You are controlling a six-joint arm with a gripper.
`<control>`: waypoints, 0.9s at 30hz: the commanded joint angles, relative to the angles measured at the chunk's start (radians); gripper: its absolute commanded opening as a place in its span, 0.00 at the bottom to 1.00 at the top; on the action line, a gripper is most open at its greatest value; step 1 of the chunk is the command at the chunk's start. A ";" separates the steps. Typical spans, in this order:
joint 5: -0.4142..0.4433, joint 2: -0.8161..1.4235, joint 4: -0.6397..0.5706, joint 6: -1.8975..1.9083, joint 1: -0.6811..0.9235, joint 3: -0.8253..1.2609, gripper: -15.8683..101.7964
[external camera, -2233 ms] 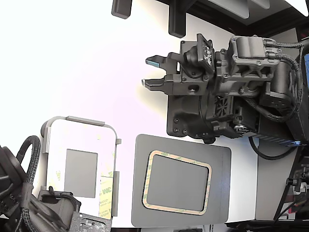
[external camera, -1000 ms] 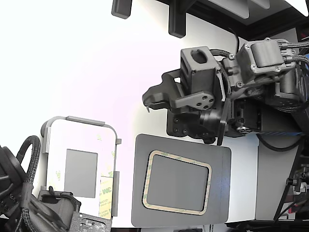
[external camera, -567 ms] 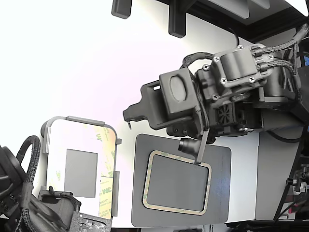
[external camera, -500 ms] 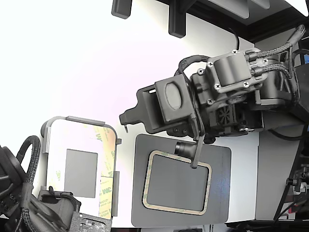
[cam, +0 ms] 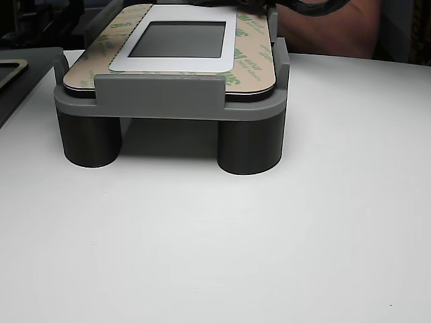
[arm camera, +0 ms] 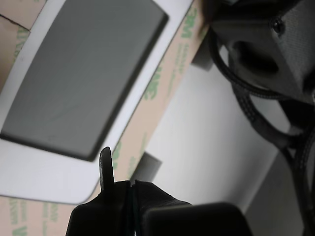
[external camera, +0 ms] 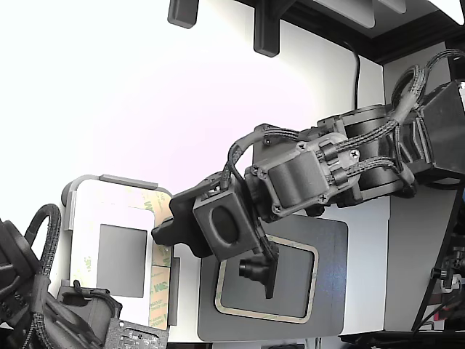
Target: Peel off protective film from adhesive tape.
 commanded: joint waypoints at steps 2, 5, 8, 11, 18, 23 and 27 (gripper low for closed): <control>-0.008 -0.020 -0.029 -0.014 0.012 -0.043 0.05; -0.008 -0.052 -0.032 -0.032 0.031 -0.058 0.05; -0.006 -0.092 -0.063 -0.035 0.054 -0.074 0.05; 0.003 -0.144 -0.075 -0.029 0.078 -0.110 0.05; -0.006 -0.206 -0.107 -0.034 0.101 -0.135 0.05; -0.005 -0.253 -0.123 -0.025 0.123 -0.164 0.05; -0.005 -0.291 -0.137 -0.038 0.141 -0.186 0.05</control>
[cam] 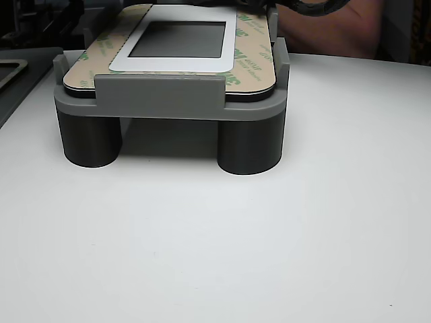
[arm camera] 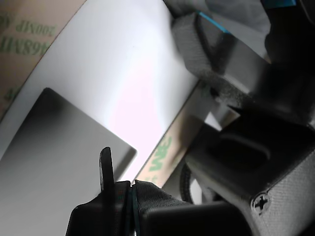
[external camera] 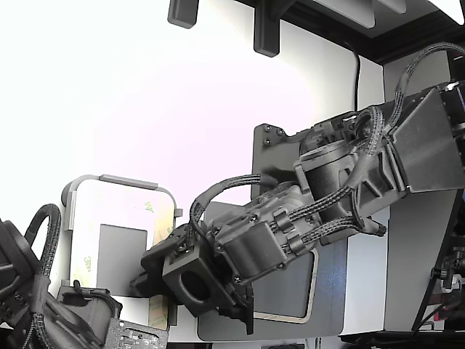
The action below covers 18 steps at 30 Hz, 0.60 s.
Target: Peel off protective film from adhesive tape.
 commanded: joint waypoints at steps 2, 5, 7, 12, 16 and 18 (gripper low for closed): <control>0.002 -0.002 -0.017 -0.002 0.006 -0.041 0.05; 0.015 -0.015 -0.021 -0.002 0.020 -0.048 0.05; 0.021 -0.021 -0.025 0.000 0.028 -0.049 0.05; 0.028 -0.028 -0.049 0.000 0.038 -0.037 0.05; 0.026 -0.032 -0.063 0.002 0.043 -0.034 0.05; 0.021 -0.035 -0.067 0.005 0.044 -0.032 0.05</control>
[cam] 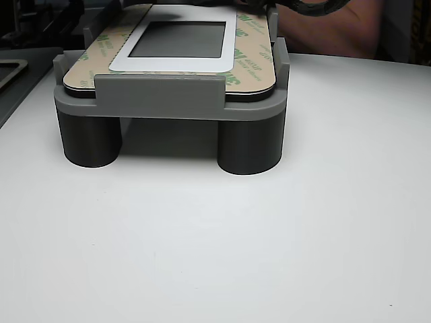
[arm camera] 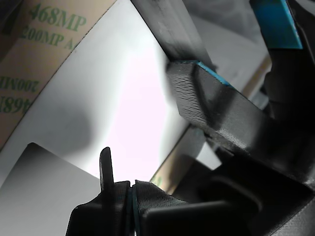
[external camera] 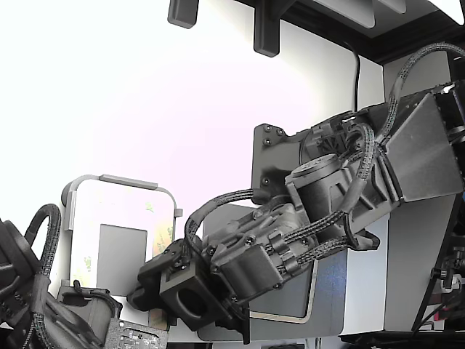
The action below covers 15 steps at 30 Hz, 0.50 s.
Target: Peel off protective film from adhesive tape.
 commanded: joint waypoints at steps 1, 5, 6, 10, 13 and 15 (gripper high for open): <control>-0.005 0.012 -0.011 0.005 -0.005 -0.018 0.05; 0.000 0.003 -0.012 0.014 0.005 -0.021 0.05; 0.003 0.002 -0.012 0.017 0.008 -0.021 0.05; 0.009 -0.003 -0.020 0.023 0.021 -0.021 0.05; 0.011 -0.006 -0.034 0.026 0.025 -0.017 0.05; 0.011 -0.011 -0.043 0.026 0.025 -0.012 0.05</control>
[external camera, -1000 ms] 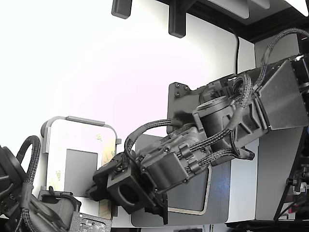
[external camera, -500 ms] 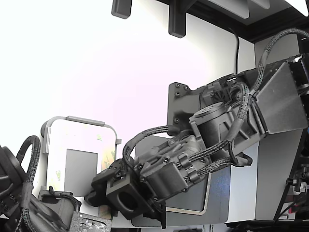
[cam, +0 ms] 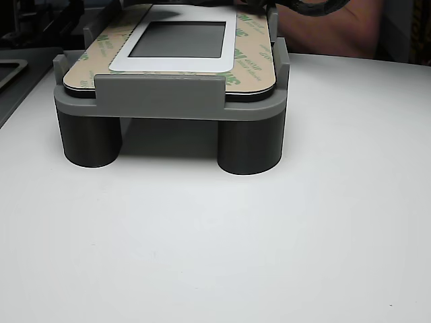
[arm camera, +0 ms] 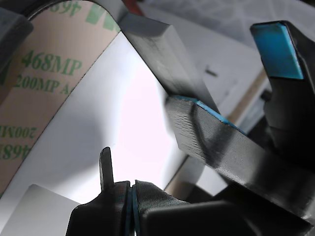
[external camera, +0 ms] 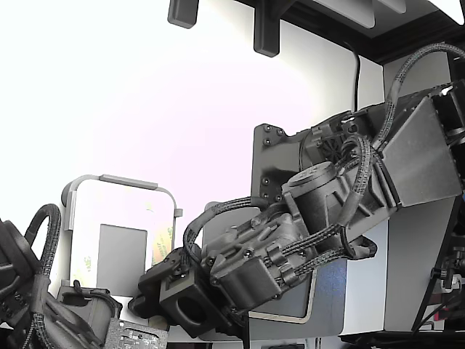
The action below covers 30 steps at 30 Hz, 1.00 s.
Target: Peel off protective film from adhesive tape.
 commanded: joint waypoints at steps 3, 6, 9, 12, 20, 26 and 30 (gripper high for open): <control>0.002 0.009 -0.018 -0.003 -0.006 -0.018 0.05; 0.002 0.005 -0.023 -0.005 -0.006 -0.012 0.05; 0.005 0.000 -0.029 -0.005 -0.005 -0.009 0.05; 0.006 -0.006 -0.029 -0.003 -0.003 -0.011 0.05; 0.014 -0.008 -0.025 0.000 0.005 -0.012 0.05; 0.025 -0.003 -0.017 0.008 0.012 -0.008 0.05; 0.035 -0.003 -0.015 0.014 0.020 -0.008 0.05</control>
